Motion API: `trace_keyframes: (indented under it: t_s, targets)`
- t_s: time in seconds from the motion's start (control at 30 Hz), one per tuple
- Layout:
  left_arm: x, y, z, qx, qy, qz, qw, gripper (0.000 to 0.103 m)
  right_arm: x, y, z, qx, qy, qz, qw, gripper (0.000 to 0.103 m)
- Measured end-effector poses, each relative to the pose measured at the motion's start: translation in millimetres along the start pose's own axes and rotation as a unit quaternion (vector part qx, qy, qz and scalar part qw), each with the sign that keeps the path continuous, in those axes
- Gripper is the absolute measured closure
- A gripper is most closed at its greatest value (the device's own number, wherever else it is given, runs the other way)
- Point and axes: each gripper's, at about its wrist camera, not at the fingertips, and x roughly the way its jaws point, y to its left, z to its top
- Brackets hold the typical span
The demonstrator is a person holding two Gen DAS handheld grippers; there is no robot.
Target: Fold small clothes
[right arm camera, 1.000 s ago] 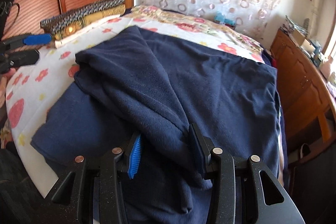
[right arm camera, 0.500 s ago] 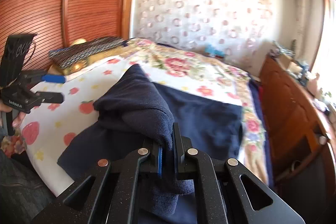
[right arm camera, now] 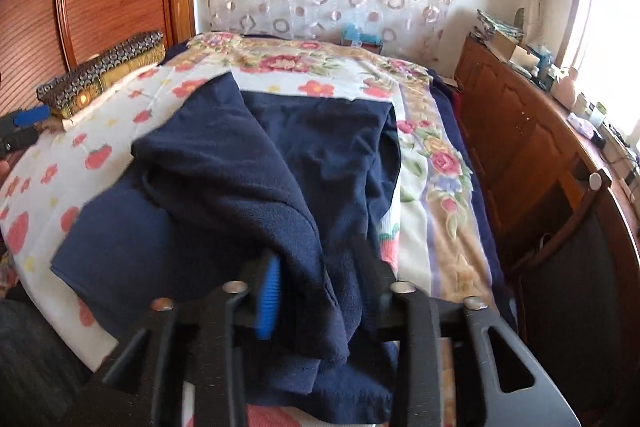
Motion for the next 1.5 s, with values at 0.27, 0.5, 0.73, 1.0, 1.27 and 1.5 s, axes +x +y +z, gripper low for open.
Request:
trace_keyframes:
  t_s: [0.27,0.5,0.73,1.0,1.27,1.5]
  targets:
    - [-1,-2,-2,0.001,-0.002,0.001,1.0000,0.019,-13,31,8,-0.025,-0.043,0.019,0.999,0.055]
    - [-2,-1,-4,-0.004,-0.002,0.002,1.0000,0.019,24,85,32,-0.070,-0.026,0.077,0.994,0.055]
    - [-1,3,-8,-0.010,0.001,0.000,1.0000,0.019,69,125,51,-0.104,0.015,0.129,0.986,0.055]
    - [3,6,-12,-0.013,0.006,-0.005,0.9999,0.019,118,145,61,-0.149,0.063,0.124,0.979,0.055]
    - [3,5,-16,-0.011,0.010,-0.006,0.9999,0.019,88,108,84,-0.106,-0.017,0.090,0.990,0.096]
    - [8,-1,-18,-0.008,0.015,-0.015,0.9997,0.019,72,13,136,-0.015,-0.038,0.005,0.999,0.096]
